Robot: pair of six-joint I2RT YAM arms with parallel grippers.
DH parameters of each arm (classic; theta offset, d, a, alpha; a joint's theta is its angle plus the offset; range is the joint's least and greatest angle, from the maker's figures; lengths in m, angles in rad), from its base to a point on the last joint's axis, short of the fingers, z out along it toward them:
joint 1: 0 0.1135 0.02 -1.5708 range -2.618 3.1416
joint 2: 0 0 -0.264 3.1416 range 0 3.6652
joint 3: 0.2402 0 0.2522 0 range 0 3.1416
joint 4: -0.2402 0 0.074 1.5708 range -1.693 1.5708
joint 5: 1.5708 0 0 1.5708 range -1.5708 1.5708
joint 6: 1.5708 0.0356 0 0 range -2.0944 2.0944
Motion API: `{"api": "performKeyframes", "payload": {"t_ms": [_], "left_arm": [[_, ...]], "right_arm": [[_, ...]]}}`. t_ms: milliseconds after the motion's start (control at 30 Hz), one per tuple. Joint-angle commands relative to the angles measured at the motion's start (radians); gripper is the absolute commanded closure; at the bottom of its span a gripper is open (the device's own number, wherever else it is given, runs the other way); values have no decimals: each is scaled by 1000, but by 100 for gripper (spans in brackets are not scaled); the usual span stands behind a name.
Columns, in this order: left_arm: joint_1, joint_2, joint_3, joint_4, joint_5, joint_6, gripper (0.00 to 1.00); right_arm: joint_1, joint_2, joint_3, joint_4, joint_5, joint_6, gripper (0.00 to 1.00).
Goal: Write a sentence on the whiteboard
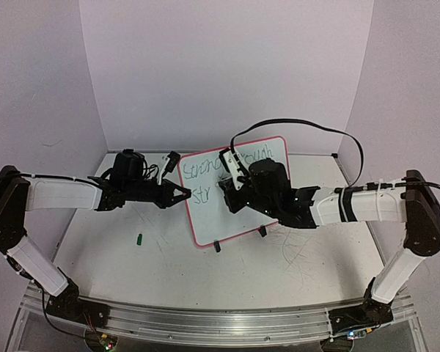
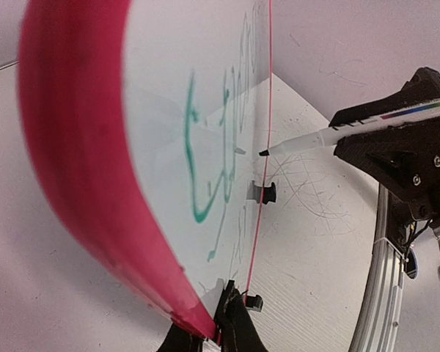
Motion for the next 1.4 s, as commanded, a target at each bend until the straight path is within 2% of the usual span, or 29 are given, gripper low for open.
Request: {"api": "performKeyframes", "payload": {"t_ms": [0, 567, 1367], "left_arm": [[19, 20, 23, -66, -197, 97, 100], [20, 24, 23, -66, -195, 100, 100], [19, 21, 20, -67, -197, 100, 100]], "right_arm": [[5, 23, 45, 33, -52, -12, 100], [5, 50, 61, 35, 24, -6, 100], [36, 35, -8, -23, 29, 37, 100]]}}
